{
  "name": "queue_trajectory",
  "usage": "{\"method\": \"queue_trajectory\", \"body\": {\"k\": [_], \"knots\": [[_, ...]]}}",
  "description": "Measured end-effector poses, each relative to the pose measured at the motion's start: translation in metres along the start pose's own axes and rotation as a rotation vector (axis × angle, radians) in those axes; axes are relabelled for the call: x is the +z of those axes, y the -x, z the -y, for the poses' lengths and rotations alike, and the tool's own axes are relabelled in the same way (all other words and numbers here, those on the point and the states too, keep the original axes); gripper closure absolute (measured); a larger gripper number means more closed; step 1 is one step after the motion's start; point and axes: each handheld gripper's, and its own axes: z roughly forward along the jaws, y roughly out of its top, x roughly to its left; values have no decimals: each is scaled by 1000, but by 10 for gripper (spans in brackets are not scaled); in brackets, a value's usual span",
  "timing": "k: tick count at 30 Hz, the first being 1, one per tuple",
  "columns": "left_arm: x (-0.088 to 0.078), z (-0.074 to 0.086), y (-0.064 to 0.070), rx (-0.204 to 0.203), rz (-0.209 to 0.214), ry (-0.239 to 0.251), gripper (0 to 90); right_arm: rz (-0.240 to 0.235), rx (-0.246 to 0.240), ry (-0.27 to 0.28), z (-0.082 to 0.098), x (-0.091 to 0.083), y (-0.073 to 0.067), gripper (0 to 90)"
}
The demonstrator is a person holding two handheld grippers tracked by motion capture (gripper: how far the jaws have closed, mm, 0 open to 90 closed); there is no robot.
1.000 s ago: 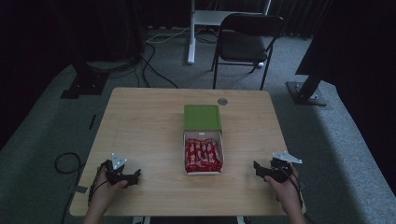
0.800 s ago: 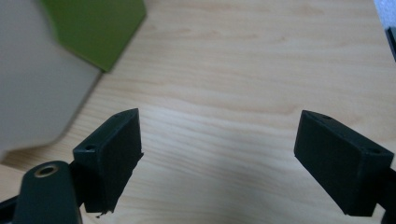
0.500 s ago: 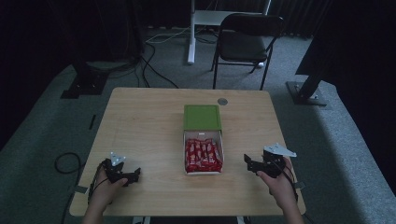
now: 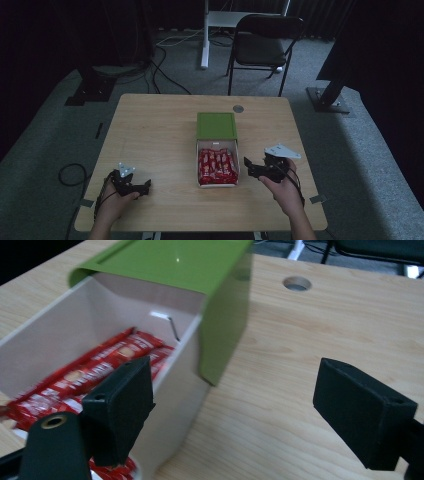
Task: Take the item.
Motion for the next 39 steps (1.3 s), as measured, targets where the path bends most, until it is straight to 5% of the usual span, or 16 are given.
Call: {"method": "queue_trajectory", "body": {"k": [14, 39], "knots": [[0, 0, 0, -2, -2, 1, 16, -75, -43, -5, -11, 22, -43, 173], [0, 0, 0, -3, -2, 0, 16, -144, -78, -37, -6, 52, -90, 260]]}}
